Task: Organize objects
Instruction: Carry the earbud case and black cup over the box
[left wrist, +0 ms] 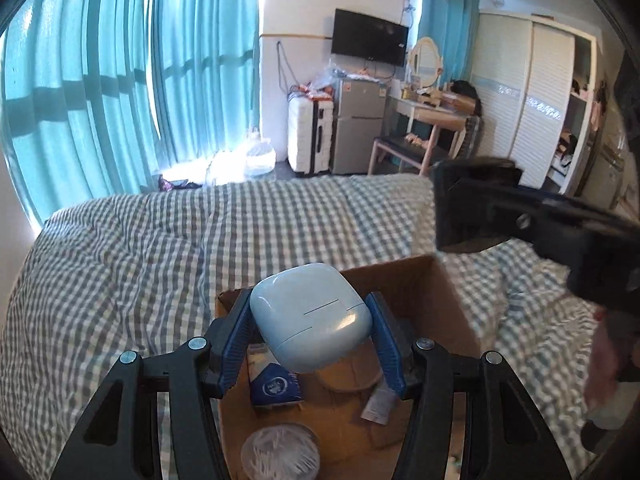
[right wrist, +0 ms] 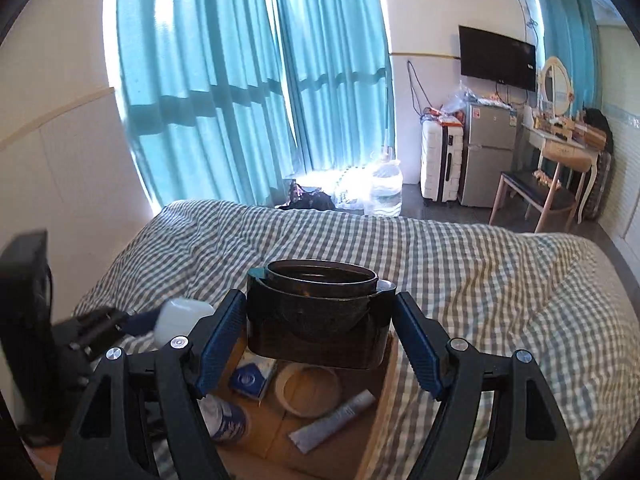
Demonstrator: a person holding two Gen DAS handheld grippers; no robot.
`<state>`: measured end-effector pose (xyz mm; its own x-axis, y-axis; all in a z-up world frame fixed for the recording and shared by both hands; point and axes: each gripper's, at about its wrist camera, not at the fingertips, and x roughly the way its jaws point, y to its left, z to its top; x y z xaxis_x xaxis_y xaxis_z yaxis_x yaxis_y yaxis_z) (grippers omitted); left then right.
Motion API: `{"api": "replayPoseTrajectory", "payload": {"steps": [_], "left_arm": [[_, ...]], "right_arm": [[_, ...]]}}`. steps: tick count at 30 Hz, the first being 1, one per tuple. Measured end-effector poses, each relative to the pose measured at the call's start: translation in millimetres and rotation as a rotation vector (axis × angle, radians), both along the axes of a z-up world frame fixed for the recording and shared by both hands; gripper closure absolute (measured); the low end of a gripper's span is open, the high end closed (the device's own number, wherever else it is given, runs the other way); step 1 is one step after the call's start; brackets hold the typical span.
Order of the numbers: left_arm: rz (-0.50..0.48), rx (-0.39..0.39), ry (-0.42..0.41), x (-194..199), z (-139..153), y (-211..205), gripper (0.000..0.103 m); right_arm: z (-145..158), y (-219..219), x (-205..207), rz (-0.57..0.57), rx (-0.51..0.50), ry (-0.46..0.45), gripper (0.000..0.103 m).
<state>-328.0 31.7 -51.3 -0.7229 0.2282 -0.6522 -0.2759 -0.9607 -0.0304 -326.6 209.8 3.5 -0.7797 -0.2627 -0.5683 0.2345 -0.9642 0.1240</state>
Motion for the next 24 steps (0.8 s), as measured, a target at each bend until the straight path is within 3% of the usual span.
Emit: {"api": "replayPoseTrajectory", "payload": {"steps": [7, 18, 24], "left_arm": [[-0.060, -0.083, -0.066, 8.0, -57.2, 5.6, 0.046], [-0.088, -0.066, -0.077, 17.5, -65.7, 2.8, 0.045], [-0.083, -0.058, -0.101, 15.8, -71.7, 5.5, 0.045]], "right_arm": [[-59.4, -5.6, -13.2, 0.027, 0.014, -0.080, 0.028], [-90.4, -17.5, -12.2, 0.041, 0.037, -0.149, 0.028], [-88.1, -16.3, -11.1, 0.033, 0.017, -0.147, 0.027]]}}
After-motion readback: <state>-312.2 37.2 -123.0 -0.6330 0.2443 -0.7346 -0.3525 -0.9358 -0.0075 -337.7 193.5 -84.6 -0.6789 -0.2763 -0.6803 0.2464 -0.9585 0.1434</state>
